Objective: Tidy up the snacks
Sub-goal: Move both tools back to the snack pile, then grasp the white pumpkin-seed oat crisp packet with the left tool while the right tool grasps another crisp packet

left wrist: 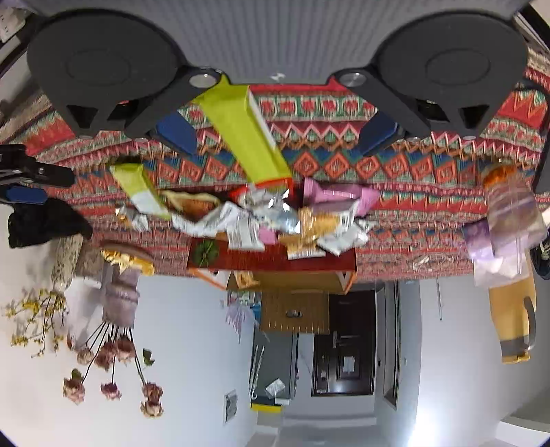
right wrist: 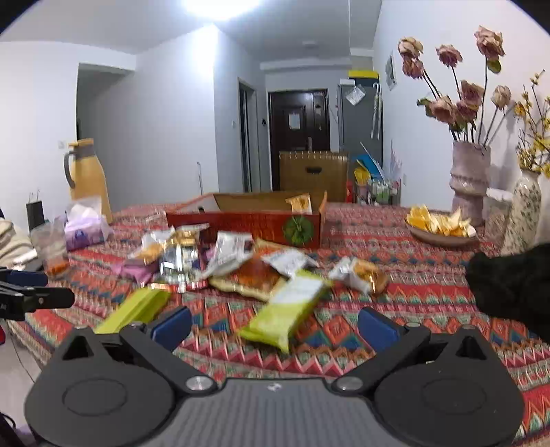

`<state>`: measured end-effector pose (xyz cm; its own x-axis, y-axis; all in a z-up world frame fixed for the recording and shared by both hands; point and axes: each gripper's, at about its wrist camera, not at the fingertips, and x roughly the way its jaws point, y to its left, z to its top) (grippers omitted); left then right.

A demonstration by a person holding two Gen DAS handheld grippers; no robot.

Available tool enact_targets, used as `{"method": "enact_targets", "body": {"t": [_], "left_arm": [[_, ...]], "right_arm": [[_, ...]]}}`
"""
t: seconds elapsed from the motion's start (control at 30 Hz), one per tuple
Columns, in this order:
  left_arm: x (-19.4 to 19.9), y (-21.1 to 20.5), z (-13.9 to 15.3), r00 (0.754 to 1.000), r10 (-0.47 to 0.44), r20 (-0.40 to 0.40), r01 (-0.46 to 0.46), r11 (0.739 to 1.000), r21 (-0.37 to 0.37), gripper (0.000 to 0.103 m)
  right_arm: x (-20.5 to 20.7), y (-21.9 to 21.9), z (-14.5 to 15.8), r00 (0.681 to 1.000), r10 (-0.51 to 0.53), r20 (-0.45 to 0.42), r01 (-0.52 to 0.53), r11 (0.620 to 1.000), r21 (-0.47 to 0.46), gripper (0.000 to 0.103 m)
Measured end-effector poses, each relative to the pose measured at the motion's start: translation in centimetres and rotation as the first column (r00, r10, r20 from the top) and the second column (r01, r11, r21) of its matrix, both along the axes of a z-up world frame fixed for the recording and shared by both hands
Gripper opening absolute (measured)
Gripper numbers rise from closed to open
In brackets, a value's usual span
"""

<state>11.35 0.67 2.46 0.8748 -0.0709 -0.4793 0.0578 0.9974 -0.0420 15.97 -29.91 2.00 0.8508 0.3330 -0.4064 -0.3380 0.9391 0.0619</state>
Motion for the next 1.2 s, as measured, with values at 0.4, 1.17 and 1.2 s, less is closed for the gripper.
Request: {"method": "enact_targets", "body": {"t": [0.4,1.17,1.2], "left_arm": [[3.4,0.1,0.2,0.999,0.048,-0.005,-0.047,0.998,0.039,0.102],[26.5,1.3,-0.8,0.994,0.016,-0.104,-0.012,0.999,0.045,0.070],[27.0,1.4,-1.1,0.993,0.011,-0.119,-0.007,0.999,0.035,0.064]], "right_arm": [[1.6,-1.6,-2.1,0.997,-0.046,-0.066,0.048,0.998,0.031,0.103],[23.3,-3.2,-3.2,0.986,-0.019,-0.169,-0.025,0.967,-0.252,0.076],[24.0,-3.1,-3.3,0.984,-0.009,-0.177,-0.036,0.968,-0.247,0.071]]}}
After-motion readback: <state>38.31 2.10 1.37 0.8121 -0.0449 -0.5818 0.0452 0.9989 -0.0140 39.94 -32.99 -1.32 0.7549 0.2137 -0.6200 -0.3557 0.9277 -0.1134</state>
